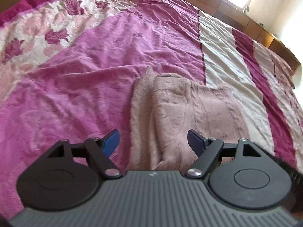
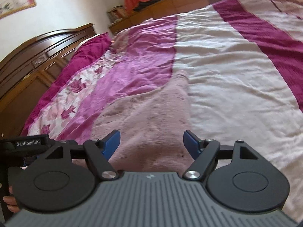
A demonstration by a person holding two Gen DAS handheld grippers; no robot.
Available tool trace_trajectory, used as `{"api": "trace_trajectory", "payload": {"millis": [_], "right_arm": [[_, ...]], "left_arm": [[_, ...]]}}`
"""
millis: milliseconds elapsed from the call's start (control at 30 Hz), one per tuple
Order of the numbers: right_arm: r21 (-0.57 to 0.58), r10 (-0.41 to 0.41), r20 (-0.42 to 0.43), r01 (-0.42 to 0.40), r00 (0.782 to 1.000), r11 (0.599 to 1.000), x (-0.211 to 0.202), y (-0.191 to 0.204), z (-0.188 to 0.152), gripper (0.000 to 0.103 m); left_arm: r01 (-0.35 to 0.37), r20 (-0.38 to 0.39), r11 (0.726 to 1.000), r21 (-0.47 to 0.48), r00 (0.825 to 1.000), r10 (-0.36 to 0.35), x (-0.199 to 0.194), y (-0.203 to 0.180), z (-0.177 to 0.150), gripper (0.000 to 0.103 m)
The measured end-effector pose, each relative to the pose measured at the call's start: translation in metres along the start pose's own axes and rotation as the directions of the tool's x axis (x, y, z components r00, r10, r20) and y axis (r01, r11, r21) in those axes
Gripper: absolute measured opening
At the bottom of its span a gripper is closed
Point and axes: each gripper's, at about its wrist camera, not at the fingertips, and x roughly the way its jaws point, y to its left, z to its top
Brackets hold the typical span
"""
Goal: Fold small clothes
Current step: 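Move both open tools to the edge of the folded cardigan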
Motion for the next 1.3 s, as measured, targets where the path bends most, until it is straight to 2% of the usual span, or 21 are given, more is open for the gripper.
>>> {"api": "trace_trajectory", "payload": {"millis": [333, 1100, 1167, 1233, 1300], "right_arm": [[0.052, -0.001, -0.054, 0.003, 0.999, 0.999, 0.020, -0.014, -0.016, 0.079], [0.081, 0.022, -0.072, -0.016, 0.997, 0.997, 0.027, -0.019, -0.029, 0.082], [0.083, 0.022, -0.070, -0.016, 0.997, 0.996, 0.027, -0.019, -0.029, 0.083], [0.089, 0.023, -0.063, -0.017, 0.998, 0.996, 0.027, -0.019, -0.029, 0.083], [0.096, 0.028, -0.052, -0.022, 0.998, 0.995, 0.026, -0.019, -0.030, 0.083]], "left_arm": [[-0.019, -0.036, 0.998, -0.056, 0.999, 0.017, 0.059, -0.004, 0.010, 0.079], [0.001, -0.012, 0.999, -0.043, 1.000, -0.002, 0.072, -0.001, 0.004, 0.081], [0.011, -0.010, 0.999, -0.049, 1.000, -0.012, 0.072, 0.000, 0.003, 0.078], [0.036, -0.013, 0.998, -0.058, 0.999, -0.036, 0.072, 0.002, 0.003, 0.068], [0.064, -0.012, 0.996, -0.064, 0.998, -0.065, 0.071, 0.004, 0.005, 0.063]]}}
